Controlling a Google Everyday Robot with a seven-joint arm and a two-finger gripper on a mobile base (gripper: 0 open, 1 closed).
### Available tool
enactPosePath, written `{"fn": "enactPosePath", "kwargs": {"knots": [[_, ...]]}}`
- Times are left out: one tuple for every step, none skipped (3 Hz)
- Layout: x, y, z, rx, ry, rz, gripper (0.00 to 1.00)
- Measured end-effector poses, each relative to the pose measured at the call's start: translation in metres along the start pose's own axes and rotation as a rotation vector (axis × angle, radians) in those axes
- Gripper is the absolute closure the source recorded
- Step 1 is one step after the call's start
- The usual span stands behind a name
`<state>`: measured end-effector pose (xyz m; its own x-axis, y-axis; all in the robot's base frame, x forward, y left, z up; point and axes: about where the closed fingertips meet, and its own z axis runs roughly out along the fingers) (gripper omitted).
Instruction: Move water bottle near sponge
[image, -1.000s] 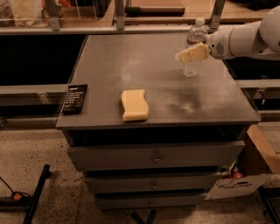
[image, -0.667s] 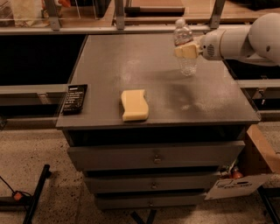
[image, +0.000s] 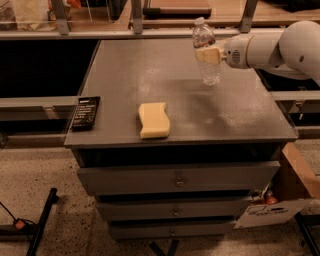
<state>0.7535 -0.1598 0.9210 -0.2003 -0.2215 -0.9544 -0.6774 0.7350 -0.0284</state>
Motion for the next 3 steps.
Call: {"fn": "enactPosePath", "kwargs": {"knots": [[-0.009, 0.005, -0.007, -0.062, -0.071, 0.107, 1.0], [-0.03, 0.038, -0.018, -0.178, -0.169, 0.259, 1.0], [-0.043, 0.072, -0.024, -0.285, -0.28, 0.336, 1.0]]}}
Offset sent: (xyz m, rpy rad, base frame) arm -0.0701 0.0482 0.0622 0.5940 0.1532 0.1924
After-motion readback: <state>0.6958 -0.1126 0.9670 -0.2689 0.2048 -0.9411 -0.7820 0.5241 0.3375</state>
